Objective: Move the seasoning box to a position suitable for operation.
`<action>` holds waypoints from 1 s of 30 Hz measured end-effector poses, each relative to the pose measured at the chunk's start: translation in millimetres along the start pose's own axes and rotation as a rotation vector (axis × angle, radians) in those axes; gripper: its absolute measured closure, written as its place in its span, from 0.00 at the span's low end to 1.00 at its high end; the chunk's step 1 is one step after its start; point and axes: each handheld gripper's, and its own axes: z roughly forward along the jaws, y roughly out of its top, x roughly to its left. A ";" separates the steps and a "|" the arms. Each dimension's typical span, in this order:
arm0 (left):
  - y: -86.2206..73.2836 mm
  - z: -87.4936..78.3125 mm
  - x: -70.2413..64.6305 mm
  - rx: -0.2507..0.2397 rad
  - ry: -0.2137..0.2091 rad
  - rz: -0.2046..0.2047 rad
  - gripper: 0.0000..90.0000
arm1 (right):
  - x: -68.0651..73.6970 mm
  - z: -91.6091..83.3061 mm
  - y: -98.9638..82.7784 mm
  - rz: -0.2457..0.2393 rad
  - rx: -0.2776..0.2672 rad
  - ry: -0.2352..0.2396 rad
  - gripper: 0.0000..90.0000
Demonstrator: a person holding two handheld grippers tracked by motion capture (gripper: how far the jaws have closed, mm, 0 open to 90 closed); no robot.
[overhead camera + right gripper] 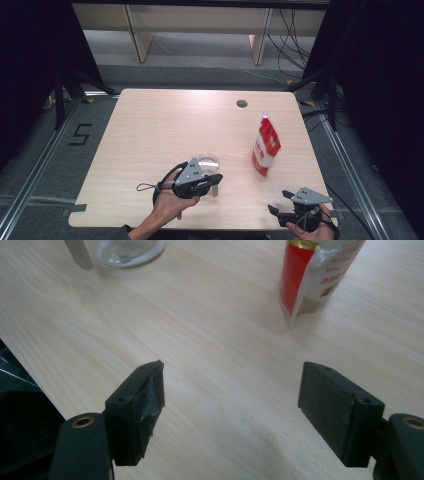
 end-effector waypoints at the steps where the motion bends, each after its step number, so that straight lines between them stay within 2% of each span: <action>1: 0.0 0.0 0.0 0.000 0.000 0.000 0.99 | 0.0 0.0 0.0 0.000 0.000 0.000 0.30; 2: 0.6 1.9 1.2 0.006 -0.001 0.015 0.99 | 0.5 0.1 0.0 -0.001 -0.002 0.004 0.30; 3: 0.6 5.4 1.1 0.015 0.003 0.011 0.99 | -0.5 1.1 0.6 -0.024 -0.007 0.013 0.30; 8: -0.9 8.9 2.5 0.027 0.009 0.025 0.99 | 0.5 1.0 0.5 -0.017 -0.002 0.013 0.30; 9: -2.4 11.2 3.4 0.035 0.010 0.007 0.99 | 0.6 1.8 0.7 -0.014 -0.005 0.017 0.30; 11: -2.9 11.9 3.7 0.042 0.011 0.008 0.99 | 1.1 1.9 0.8 -0.014 -0.003 0.017 0.30; 13: -4.2 13.6 6.4 0.046 0.007 0.023 0.99 | 1.0 2.0 0.6 -0.018 -0.004 0.020 0.30; 20: -6.0 12.6 7.5 0.068 0.004 0.017 0.99 | 1.0 2.0 0.5 -0.019 -0.003 0.021 0.30; 21: -5.7 12.4 7.3 0.071 0.000 0.021 0.99 | 1.0 2.0 0.6 -0.018 0.003 0.029 0.30; 22: -5.7 11.7 7.5 0.084 0.007 0.030 0.99 | 3.6 1.5 0.2 0.012 0.012 0.030 0.30; 23: -5.9 11.2 8.2 0.091 0.006 0.041 0.98 | 2.3 1.7 0.4 -0.002 0.007 0.026 0.30; 25: -6.5 10.6 7.6 0.093 0.007 0.034 0.98 | 3.2 1.7 0.2 0.007 0.009 0.030 0.30; 26: -7.0 9.7 6.8 0.096 0.005 0.037 0.98 | 2.3 1.9 0.3 -0.005 0.007 0.030 0.30; 27: -7.6 7.5 5.8 0.110 0.009 0.069 0.98 | 2.7 1.9 0.1 0.000 0.009 0.030 0.30; 30: -9.1 6.3 4.5 0.113 -0.003 0.060 0.98 | 1.8 3.0 0.4 -0.008 0.002 0.025 0.30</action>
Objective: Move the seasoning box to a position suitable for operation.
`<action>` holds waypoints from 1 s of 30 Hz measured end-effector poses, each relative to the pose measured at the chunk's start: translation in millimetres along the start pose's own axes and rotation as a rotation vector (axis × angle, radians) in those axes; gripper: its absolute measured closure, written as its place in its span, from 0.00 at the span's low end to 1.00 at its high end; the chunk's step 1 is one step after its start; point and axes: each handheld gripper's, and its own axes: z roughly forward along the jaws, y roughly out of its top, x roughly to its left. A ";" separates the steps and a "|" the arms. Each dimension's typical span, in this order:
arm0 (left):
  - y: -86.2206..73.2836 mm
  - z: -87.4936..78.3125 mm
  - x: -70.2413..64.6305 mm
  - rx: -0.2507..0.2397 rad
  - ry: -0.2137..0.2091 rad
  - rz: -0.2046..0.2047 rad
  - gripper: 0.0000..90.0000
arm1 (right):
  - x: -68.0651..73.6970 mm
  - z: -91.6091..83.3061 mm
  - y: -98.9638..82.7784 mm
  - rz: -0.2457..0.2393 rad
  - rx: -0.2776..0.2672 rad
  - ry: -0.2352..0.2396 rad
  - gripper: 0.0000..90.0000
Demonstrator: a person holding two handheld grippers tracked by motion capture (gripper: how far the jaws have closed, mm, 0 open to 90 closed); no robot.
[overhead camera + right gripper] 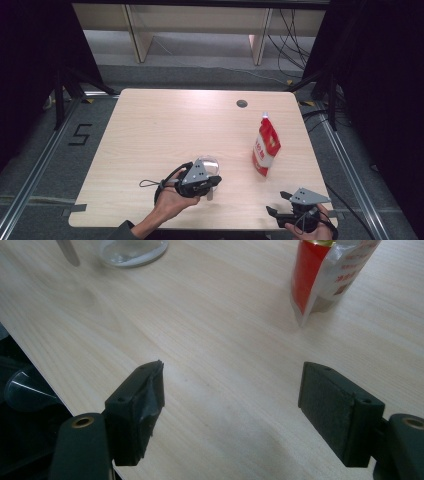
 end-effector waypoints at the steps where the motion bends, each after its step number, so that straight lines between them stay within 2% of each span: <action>1: 0.4 -2.2 -0.1 0.016 0.005 0.016 0.98 | 0.3 0.1 0.0 0.005 0.005 0.008 0.30; 7: -1.6 -9.0 -2.0 0.038 0.001 0.047 0.97 | -0.1 0.2 0.1 0.006 0.000 0.006 0.30; 10: -2.3 -11.5 -2.6 0.046 -0.001 0.048 0.97 | 0.1 0.1 0.0 0.006 0.001 0.009 0.30; 12: -3.9 -15.8 -1.7 0.067 -0.013 0.075 0.97 | 0.1 0.3 0.0 0.007 0.001 0.009 0.30; 13: -5.6 -16.3 -3.4 0.055 0.002 0.073 0.96 | 0.3 0.4 0.0 0.011 0.004 0.012 0.30; 18: -9.8 -23.0 -2.8 0.070 -0.009 0.093 0.96 | -0.1 1.0 0.0 0.005 -0.002 0.013 0.30; 19: -11.6 -23.8 -3.9 0.064 -0.006 0.080 0.96 | -0.1 1.1 -0.1 0.006 -0.001 0.012 0.30; 21: -12.9 -26.6 -4.3 0.062 -0.003 0.082 0.95 | -0.1 1.4 -0.1 0.005 -0.002 0.013 0.30; 22: -13.3 -29.7 -5.2 0.054 0.007 0.082 0.95 | 1.5 1.4 -0.3 0.025 0.001 0.017 0.30; 27: -12.6 -40.1 -5.6 0.018 0.011 0.089 0.92 | 0.8 1.1 -0.2 0.020 0.006 0.014 0.30; 28: -13.1 -45.7 -7.8 -0.033 -0.006 0.053 0.91 | 0.7 1.1 -0.3 0.020 0.006 0.015 0.30; 29: -13.1 -45.7 -7.8 -0.033 -0.006 0.053 0.91 | 0.7 1.1 -0.3 0.020 0.006 0.015 0.30; 30: -14.8 -52.5 -10.1 -0.055 0.004 0.034 0.91 | 0.7 1.0 -0.3 0.021 0.006 0.015 0.30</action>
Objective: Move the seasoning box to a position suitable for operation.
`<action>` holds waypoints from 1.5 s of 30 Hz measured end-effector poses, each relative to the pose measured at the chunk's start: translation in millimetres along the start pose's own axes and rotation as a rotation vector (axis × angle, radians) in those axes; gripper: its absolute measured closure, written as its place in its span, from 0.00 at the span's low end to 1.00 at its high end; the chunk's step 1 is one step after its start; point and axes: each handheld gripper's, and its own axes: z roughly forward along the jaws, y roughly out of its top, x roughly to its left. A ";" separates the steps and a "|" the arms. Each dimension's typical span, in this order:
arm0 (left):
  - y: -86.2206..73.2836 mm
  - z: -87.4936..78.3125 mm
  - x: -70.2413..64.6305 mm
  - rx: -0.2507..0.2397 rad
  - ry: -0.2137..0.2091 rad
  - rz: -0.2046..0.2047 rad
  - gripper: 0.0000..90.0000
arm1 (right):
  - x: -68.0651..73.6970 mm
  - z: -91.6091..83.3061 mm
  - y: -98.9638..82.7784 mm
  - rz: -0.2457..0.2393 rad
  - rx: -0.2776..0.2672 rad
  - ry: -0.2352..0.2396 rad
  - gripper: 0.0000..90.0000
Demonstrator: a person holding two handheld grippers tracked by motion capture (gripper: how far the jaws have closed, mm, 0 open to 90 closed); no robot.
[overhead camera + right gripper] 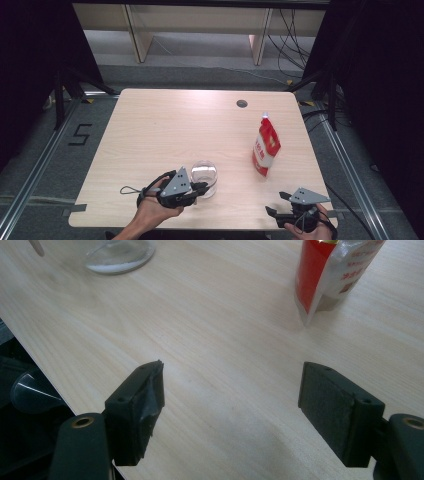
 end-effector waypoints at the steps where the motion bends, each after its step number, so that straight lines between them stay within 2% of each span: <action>1: 0.0 0.0 0.0 0.000 0.000 0.000 0.91 | 0.0 0.0 0.0 0.000 0.000 0.000 0.30; 2: -4.0 -5.4 -2.1 -0.025 0.012 -0.025 0.90 | 0.1 0.0 0.1 0.000 0.000 0.001 0.30; 5: -10.0 -11.3 -2.6 -0.032 0.026 -0.039 0.87 | -0.4 0.8 0.1 -0.008 -0.003 0.006 0.30; 7: -19.2 -17.2 -1.6 -0.052 0.050 -0.093 0.87 | 1.2 0.9 0.3 0.009 0.006 0.016 0.30; 8: -22.1 -18.8 -1.3 -0.052 0.060 -0.110 0.86 | 0.8 1.2 0.5 0.000 0.003 0.014 0.30; 9: -24.7 -20.2 0.8 -0.049 0.067 -0.094 0.85 | 0.1 1.8 0.6 -0.011 0.002 0.022 0.30; 10: -28.7 -20.0 -0.3 -0.058 0.077 -0.128 0.83 | -0.3 2.0 0.5 -0.011 0.001 0.027 0.30; 12: -35.6 -19.9 -0.8 -0.044 0.098 -0.145 0.81 | -0.4 1.5 1.0 -0.009 0.013 0.042 0.30; 13: -35.6 -19.9 -0.8 -0.044 0.098 -0.145 0.78 | 1.3 1.5 0.6 0.006 0.012 0.027 0.30; 14: -41.2 -17.5 -1.4 -0.032 0.108 -0.153 0.76 | 0.6 1.6 0.5 -0.008 0.002 0.013 0.30; 16: -43.2 -15.7 -2.1 -0.027 0.109 -0.164 0.72 | 0.3 2.3 0.4 -0.010 0.003 0.026 0.30; 17: -44.9 -13.1 -3.8 -0.025 0.111 -0.184 0.72 | 0.3 2.3 0.4 -0.010 0.003 0.026 0.30; 19: -46.8 -9.5 -5.8 -0.008 0.126 -0.196 0.65 | 0.4 1.9 0.6 -0.013 0.002 0.016 0.30; 20: -47.0 -8.1 -7.6 -0.003 0.137 -0.207 0.65 | 0.2 1.9 0.6 -0.017 0.002 0.016 0.30; 21: -47.2 -6.5 -7.9 0.002 0.151 -0.211 0.60 | 0.0 2.0 0.5 -0.014 0.002 0.026 0.30; 23: -47.6 -5.6 -6.6 0.001 0.152 -0.204 0.59 | 0.0 1.5 0.6 -0.013 0.001 0.015 0.30; 25: -48.9 -3.9 -6.6 0.006 0.167 -0.222 0.58 | 0.3 1.4 0.4 -0.014 0.002 0.009 0.30; 26: -50.9 -1.3 -7.3 0.015 0.177 -0.232 0.56 | -0.3 2.0 0.3 -0.019 -0.005 0.022 0.30; 31: -54.9 3.5 -7.3 0.025 0.182 -0.236 0.55 | 0.6 2.8 0.5 -0.016 0.008 0.027 0.30; 33: -55.1 4.5 -7.4 0.030 0.186 -0.223 0.56 | 0.6 2.6 0.5 -0.020 0.004 0.026 0.30; 34: -54.9 4.8 -7.0 0.036 0.194 -0.198 0.60 | 0.4 2.7 0.6 -0.016 0.009 0.027 0.30; 36: -55.0 5.0 -6.6 0.031 0.189 -0.195 0.61 | 0.8 2.2 0.5 -0.020 0.009 0.015 0.30; 37: -55.9 4.6 -6.3 0.031 0.185 -0.193 0.63 | 0.1 1.2 0.8 -0.038 -0.002 -0.003 0.30; 42: -55.6 2.5 -5.2 0.027 0.181 -0.185 0.70 | 0.4 1.2 0.6 -0.029 -0.002 0.006 0.30; 45: -55.4 -1.6 -1.5 0.021 0.195 -0.177 0.72 | 0.5 1.1 0.8 -0.027 -0.001 0.006 0.30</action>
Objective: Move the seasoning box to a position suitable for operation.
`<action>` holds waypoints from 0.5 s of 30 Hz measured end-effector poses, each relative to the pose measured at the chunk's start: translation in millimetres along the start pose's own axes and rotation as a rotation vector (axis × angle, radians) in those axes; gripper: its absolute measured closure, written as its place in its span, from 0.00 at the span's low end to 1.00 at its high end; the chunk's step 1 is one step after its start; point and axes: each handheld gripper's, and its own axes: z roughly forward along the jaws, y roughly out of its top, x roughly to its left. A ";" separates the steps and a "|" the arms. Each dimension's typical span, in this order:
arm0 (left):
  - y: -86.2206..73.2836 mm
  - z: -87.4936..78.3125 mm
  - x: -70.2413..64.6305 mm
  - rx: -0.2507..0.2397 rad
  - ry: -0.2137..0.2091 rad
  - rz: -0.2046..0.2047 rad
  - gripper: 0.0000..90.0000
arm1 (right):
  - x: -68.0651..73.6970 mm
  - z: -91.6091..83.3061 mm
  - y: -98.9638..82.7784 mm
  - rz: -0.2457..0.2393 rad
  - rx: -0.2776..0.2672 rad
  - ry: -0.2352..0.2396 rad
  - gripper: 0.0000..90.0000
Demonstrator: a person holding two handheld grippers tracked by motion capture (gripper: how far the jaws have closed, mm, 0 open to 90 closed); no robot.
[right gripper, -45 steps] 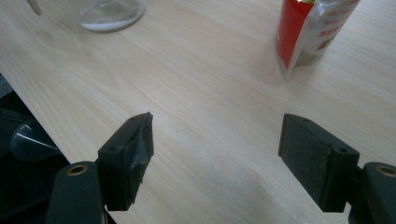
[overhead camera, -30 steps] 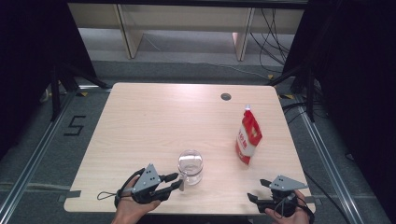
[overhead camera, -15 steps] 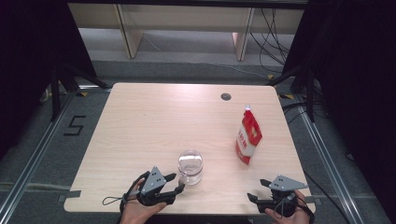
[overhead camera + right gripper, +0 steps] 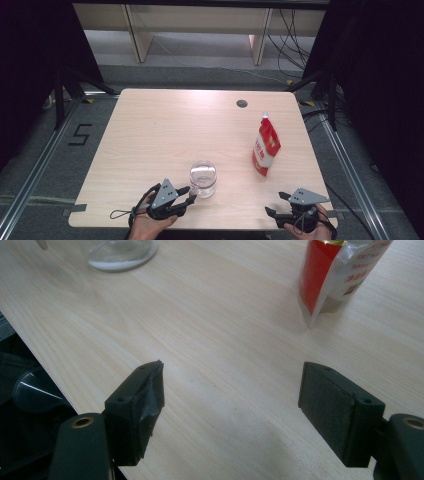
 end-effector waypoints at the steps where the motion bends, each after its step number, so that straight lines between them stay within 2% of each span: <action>1: 0.0 -1.6 1.5 0.002 0.011 -0.005 0.73 | -0.5 -0.2 0.0 -0.012 -0.003 -0.009 0.30; 2: -0.9 -2.2 5.8 -0.013 0.012 -0.012 0.76 | -0.4 -0.1 0.0 -0.013 -0.004 -0.008 0.30; 3: -1.0 -3.3 8.6 -0.006 0.015 -0.015 0.77 | 1.3 0.0 -0.1 0.012 0.003 -0.001 0.30; 6: -0.8 -2.9 11.9 -0.012 0.019 -0.028 0.80 | 0.2 0.3 0.1 0.004 0.005 -0.001 0.30; 7: 0.3 -4.0 15.9 0.002 0.019 0.013 0.80 | 0.3 0.2 0.2 0.004 0.001 0.002 0.30; 11: 0.0 -2.6 14.2 -0.005 0.017 -0.003 0.81 | 0.2 0.3 0.0 0.006 0.005 0.000 0.30; 13: 1.5 -2.5 15.3 0.006 0.023 0.025 0.81 | 0.4 0.1 0.2 0.004 0.000 0.001 0.30; 15: 2.2 -0.6 16.4 0.008 0.014 0.023 0.81 | 0.3 0.6 0.4 0.003 0.002 0.002 0.30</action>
